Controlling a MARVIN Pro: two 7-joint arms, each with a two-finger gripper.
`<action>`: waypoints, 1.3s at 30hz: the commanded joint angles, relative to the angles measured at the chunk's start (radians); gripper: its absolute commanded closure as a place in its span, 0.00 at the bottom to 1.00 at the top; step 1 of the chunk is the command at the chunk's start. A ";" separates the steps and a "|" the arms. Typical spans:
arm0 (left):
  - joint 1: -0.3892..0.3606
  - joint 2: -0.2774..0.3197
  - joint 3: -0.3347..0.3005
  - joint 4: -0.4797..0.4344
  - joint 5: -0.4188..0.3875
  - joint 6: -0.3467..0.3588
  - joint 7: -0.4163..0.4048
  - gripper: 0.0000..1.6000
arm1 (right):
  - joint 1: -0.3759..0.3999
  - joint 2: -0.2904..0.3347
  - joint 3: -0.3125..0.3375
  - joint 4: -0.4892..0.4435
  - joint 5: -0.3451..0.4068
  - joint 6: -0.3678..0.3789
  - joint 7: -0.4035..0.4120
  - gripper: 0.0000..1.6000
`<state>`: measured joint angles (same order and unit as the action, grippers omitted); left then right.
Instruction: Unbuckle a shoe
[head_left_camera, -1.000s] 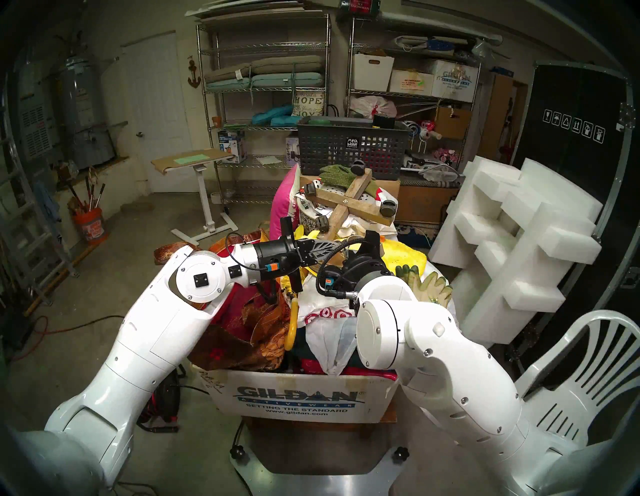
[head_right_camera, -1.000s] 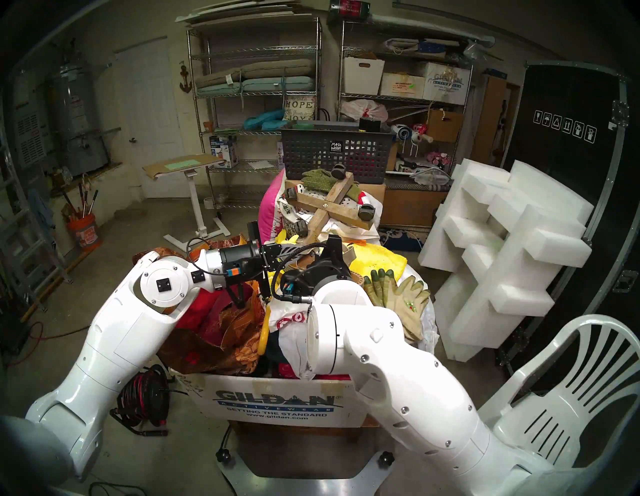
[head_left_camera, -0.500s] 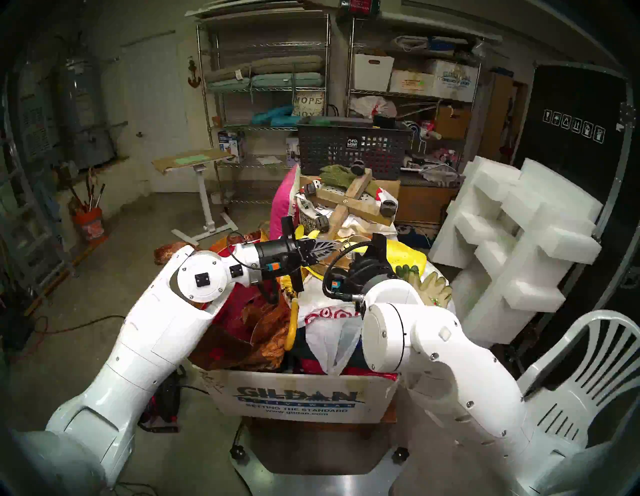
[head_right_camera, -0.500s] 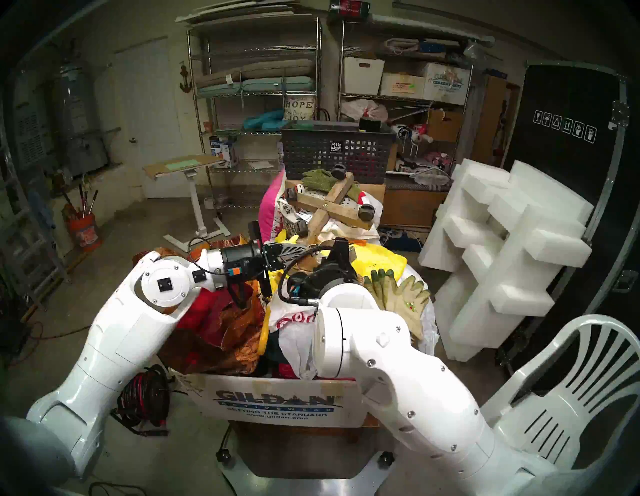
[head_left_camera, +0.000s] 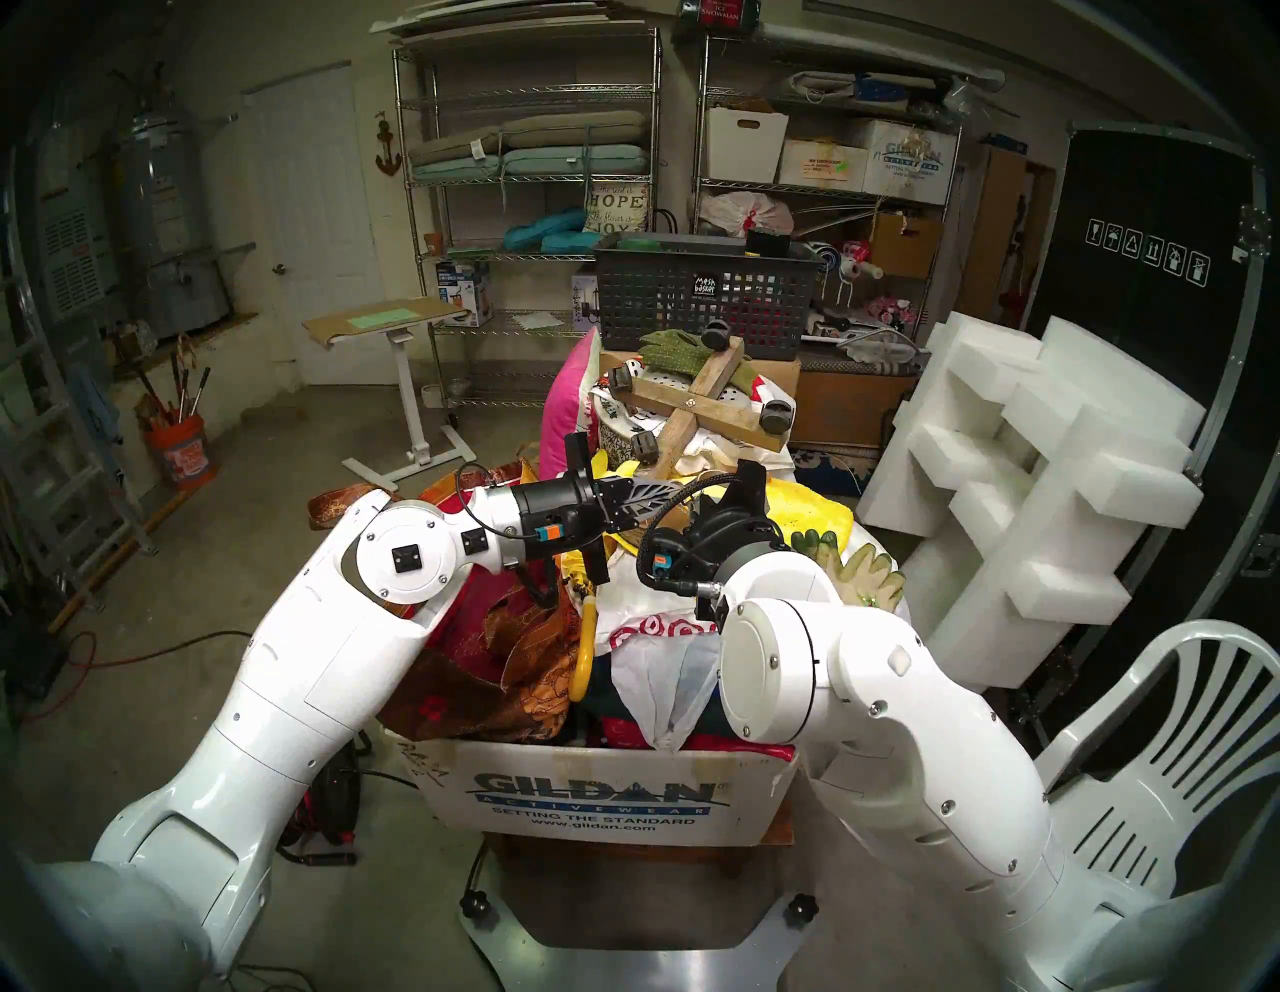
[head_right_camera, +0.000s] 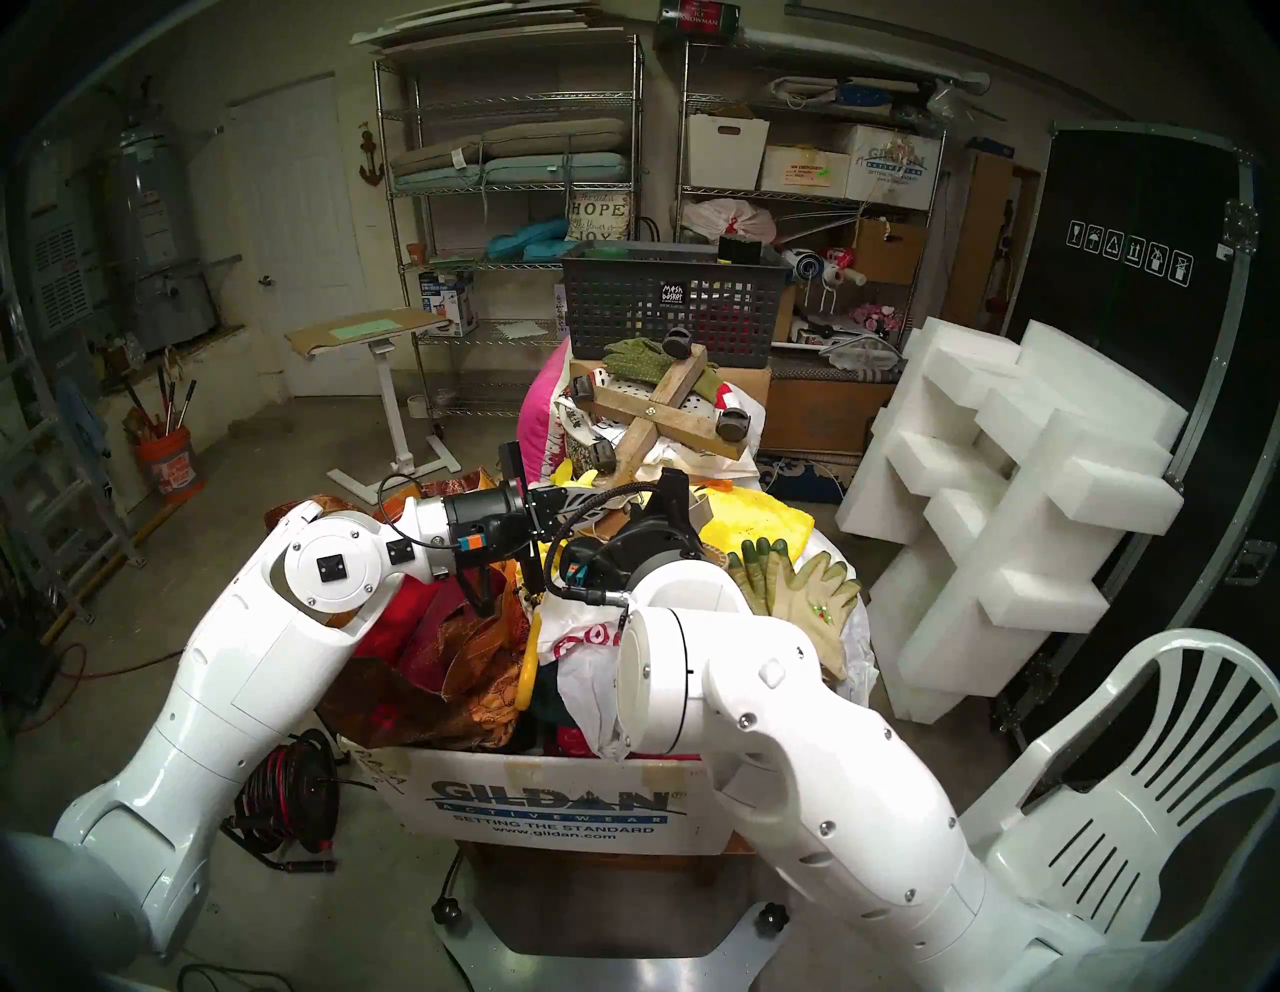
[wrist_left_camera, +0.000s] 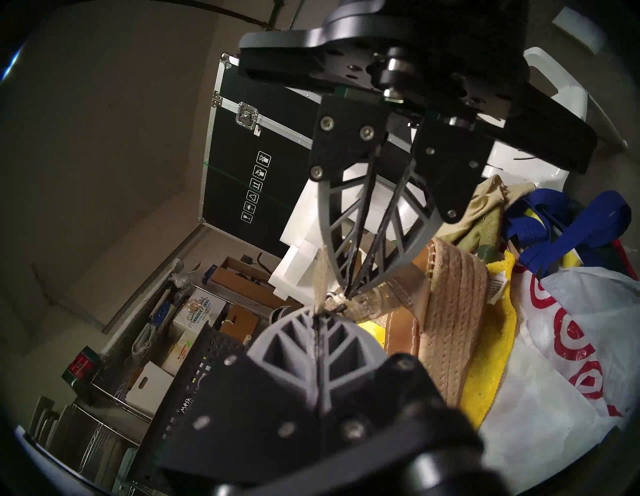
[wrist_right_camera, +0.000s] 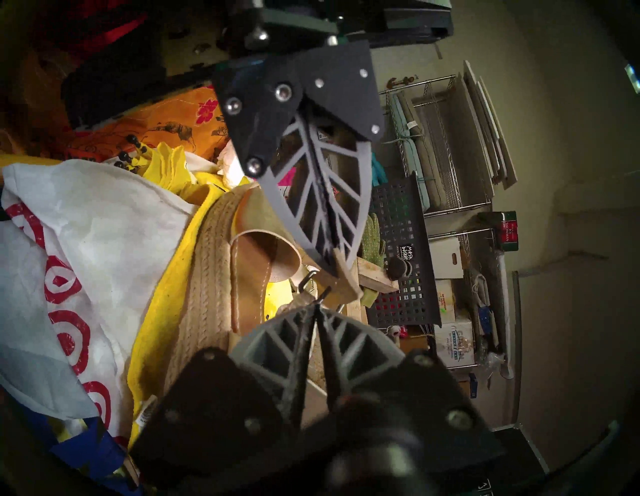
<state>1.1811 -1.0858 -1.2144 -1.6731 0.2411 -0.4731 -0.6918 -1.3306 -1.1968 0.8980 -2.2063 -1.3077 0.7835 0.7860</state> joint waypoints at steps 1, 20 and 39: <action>-0.013 -0.003 -0.006 -0.022 -0.001 0.002 0.002 1.00 | 0.039 -0.039 -0.011 0.016 -0.007 -0.001 -0.014 0.57; -0.002 0.004 -0.017 -0.032 0.000 0.006 0.005 1.00 | 0.040 -0.038 -0.011 0.002 -0.038 0.046 0.002 0.58; 0.010 0.011 -0.024 -0.043 -0.002 0.009 0.007 1.00 | 0.040 -0.044 -0.021 0.013 -0.022 0.037 0.017 0.59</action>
<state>1.1945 -1.0779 -1.2255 -1.6915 0.2410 -0.4663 -0.6926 -1.3012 -1.2308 0.8830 -2.1790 -1.3300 0.8231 0.7994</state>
